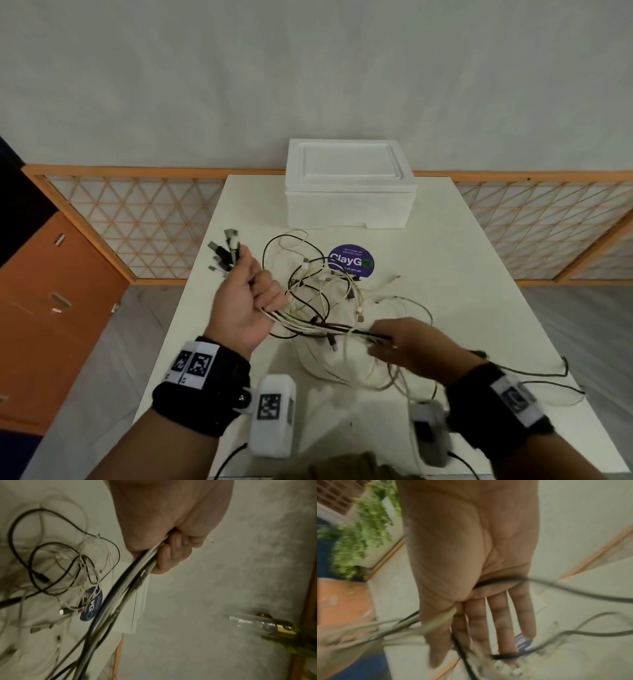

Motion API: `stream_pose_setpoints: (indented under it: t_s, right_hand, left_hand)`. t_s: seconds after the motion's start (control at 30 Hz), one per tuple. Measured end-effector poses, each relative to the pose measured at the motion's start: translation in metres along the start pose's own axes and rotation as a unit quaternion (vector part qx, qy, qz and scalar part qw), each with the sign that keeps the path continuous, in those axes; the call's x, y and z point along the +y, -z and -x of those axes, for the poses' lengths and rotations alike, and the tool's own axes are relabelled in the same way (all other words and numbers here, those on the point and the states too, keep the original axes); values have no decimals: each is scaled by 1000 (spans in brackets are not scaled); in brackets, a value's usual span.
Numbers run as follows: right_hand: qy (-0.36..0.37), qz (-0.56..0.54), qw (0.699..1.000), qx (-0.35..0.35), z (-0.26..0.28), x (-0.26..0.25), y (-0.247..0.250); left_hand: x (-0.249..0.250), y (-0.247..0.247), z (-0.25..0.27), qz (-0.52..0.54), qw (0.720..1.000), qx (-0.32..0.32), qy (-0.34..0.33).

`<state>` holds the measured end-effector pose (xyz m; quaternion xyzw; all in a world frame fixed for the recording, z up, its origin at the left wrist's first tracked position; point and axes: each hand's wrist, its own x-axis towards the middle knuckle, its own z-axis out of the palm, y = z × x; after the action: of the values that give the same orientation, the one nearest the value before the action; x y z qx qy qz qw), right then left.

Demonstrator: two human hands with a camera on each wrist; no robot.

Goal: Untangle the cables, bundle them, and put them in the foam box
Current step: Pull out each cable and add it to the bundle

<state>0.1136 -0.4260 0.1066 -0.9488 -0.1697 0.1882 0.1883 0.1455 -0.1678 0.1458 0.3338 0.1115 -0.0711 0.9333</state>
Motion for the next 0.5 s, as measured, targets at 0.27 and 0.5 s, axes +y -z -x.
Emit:
stream_pose_setpoints:
  t_s: [0.27,0.5]
  right_hand:
    - [-149,66,940,299,47,110,33]
    - [-261,59,962,-52,43,123,49]
  left_hand:
    - [19,34,-7,17,994,93,-49]
    - [15,19,-6,24,993,99,-59]
